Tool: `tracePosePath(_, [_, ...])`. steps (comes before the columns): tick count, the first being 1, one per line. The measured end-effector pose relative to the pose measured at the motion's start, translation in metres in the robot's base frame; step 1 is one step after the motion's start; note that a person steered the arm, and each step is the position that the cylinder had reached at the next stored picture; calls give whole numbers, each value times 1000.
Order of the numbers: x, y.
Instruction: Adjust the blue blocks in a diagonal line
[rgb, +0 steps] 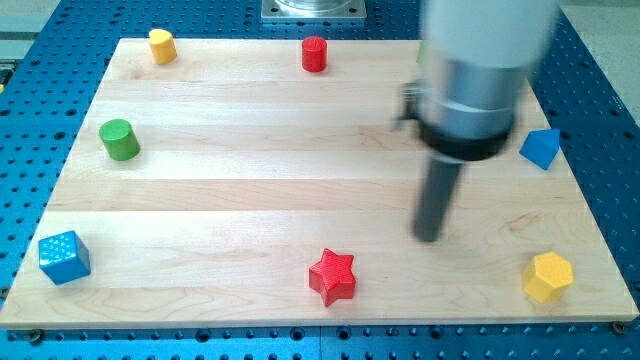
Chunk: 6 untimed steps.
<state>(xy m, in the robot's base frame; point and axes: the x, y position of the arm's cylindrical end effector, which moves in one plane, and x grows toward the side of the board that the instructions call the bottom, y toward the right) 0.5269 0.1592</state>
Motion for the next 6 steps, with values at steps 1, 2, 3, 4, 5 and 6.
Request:
tracePosePath(1, [-12,96])
tracePosePath(2, [-56,153])
tracePosePath(3, [-91,173])
tracePosePath(4, [-90,94])
tracePosePath(5, [-79,55])
tracePosePath(6, [-72,64])
